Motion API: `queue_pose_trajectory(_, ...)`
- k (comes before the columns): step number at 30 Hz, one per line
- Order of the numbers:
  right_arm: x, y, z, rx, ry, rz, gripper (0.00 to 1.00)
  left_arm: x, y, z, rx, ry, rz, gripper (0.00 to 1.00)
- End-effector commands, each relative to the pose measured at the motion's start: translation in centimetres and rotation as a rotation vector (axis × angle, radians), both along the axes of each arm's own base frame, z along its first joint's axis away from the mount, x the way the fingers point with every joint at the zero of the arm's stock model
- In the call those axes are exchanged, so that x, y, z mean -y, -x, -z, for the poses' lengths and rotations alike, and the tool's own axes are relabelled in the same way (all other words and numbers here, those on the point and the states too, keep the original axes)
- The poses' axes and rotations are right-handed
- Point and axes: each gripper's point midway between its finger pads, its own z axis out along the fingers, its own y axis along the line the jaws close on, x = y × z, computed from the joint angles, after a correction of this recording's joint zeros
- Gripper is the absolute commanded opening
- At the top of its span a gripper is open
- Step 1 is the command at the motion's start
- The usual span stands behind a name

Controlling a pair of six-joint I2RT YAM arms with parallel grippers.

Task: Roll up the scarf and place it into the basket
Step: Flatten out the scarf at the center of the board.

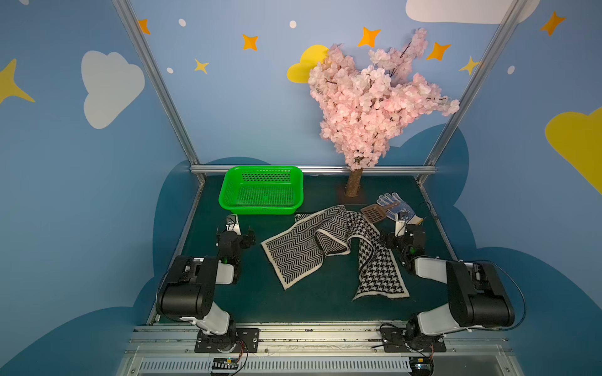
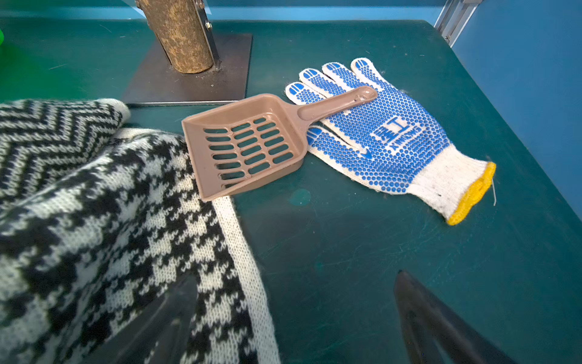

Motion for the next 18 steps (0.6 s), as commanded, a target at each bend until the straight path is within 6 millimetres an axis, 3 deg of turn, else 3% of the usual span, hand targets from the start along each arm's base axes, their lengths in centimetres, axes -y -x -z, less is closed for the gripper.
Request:
queue_pose_trajectory(1,-0.2,-0.4,-1.1,0.021,-0.001,-0.011,0.97,0.2,-0.4,-0.2,0.003,-0.007,0.01,1.0)
queue_pose_trajectory(15,-0.2,-0.4,-1.1,0.021,0.002,-0.008,0.97,0.1,-0.4,-0.3,0.005,-0.008,0.009,1.0)
queue_pose_trajectory(18,1.4,-0.3,-1.5,0.027,0.007,0.095,0.97,0.3,-0.4,-0.3,0.004,-0.012,0.016,1.0)
